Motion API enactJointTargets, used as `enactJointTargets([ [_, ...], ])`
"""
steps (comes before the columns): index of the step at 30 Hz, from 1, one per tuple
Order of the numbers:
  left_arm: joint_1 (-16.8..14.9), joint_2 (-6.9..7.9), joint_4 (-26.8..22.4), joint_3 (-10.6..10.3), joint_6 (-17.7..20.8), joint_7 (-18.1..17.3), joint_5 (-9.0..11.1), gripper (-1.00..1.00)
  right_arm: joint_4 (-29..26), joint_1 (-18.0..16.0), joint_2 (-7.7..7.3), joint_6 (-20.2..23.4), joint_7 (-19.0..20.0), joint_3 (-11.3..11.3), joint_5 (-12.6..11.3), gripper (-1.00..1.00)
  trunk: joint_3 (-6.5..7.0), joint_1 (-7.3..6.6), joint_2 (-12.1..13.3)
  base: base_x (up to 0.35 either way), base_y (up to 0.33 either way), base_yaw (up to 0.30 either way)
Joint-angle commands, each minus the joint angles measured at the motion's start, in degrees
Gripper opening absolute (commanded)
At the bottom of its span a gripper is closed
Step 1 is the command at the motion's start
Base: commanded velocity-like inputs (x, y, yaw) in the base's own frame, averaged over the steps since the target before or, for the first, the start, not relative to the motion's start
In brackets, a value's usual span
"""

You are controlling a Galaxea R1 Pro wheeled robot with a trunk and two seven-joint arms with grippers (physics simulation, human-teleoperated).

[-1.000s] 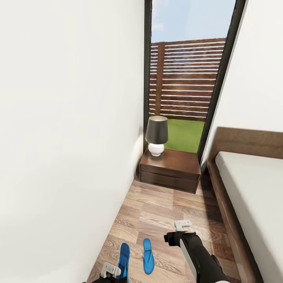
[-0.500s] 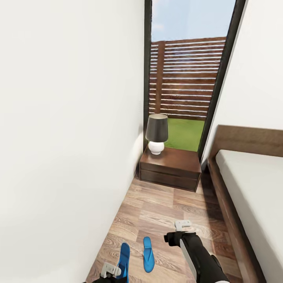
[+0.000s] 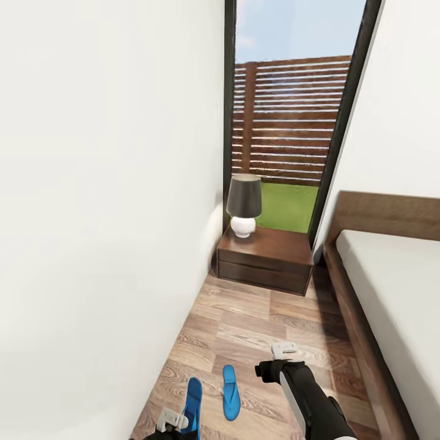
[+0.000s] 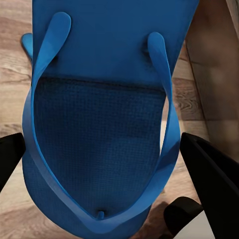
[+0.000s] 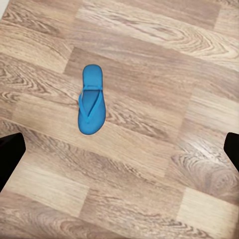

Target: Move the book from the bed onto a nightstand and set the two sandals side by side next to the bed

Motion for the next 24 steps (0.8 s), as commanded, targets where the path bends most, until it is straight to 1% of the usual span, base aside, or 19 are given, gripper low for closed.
enactJointTargets([
  [1, -0.03, -0.02, 0.0, 0.49, -0.32, -0.11, -0.58, -1.0, -0.08, -0.03, 0.0, 0.34, -0.02, 0.09, 0.44, 1.0, -0.24, 0.22, -0.44, 0.0, 0.0, 0.0],
  [7, -0.03, -0.08, 0.0, 0.49, -0.24, 0.09, -0.55, -1.0, -0.08, -0.03, 0.0, 0.34, -0.02, 0.09, 0.44, 1.0, -1.32, 1.54, -2.85, 0.0, 0.0, 0.0],
  [11, -0.14, 0.17, -0.9, 0.55, 0.29, -0.14, -0.37, -1.0, -0.08, -0.03, 0.0, 0.33, -0.02, 0.09, 0.44, 1.0, -2.03, 2.42, -4.45, 0.0, 0.0, 0.0],
  [13, -0.19, 0.27, -4.09, 0.57, 3.89, -0.66, -0.33, -1.0, -0.08, -0.03, 0.0, 0.34, -0.02, 0.09, 0.44, 1.0, -2.39, 2.86, -5.25, 0.0, 0.0, 0.0],
  [14, -0.2, 0.29, -5.99, 0.57, 6.45, -1.62, -0.33, -1.0, -0.08, -0.03, 0.0, 0.34, -0.02, 0.09, 0.44, 1.0, -2.57, 3.07, -5.66, 0.0, 0.0, 0.0],
  [15, -0.2, 0.31, -8.35, 0.61, 9.45, -3.48, -0.32, -1.0, -0.08, -0.03, 0.0, 0.34, -0.02, 0.09, 0.44, 1.0, -2.75, 3.29, -6.06, 0.0, 0.0, 0.0],
  [17, -0.21, 0.32, -12.57, 0.66, 14.1, -7.9, -0.3, -1.0, -0.08, -0.03, 0.0, 0.34, -0.02, 0.09, 0.44, 1.0, -3.11, 3.73, -6.86, 0.0, 0.0, 0.0],
  [19, -0.21, 0.33, -14.7, 0.71, 16.23, -10.83, -0.27, -1.0, -0.08, -0.03, 0.0, 0.34, -0.02, 0.09, 0.44, 1.0, -3.47, 4.17, -7.66, 0.0, 0.0, 0.0],
  [21, -0.21, 0.3, -16.2, 0.77, 17.75, -12.98, -0.24, -1.0, -0.08, -0.03, 0.0, 0.34, -0.02, 0.13, 0.44, 1.0, -3.83, 4.61, -8.46, 0.0, 0.0, 0.0],
  [24, -0.21, 0.26, -16.72, 1.06, 18.19, -13.59, 0.4, -1.0, -0.08, -0.03, 0.02, 0.31, -0.02, 0.15, 0.44, 1.0, -4.37, 5.27, -9.67, 0.0, 0.0, 0.0],
])
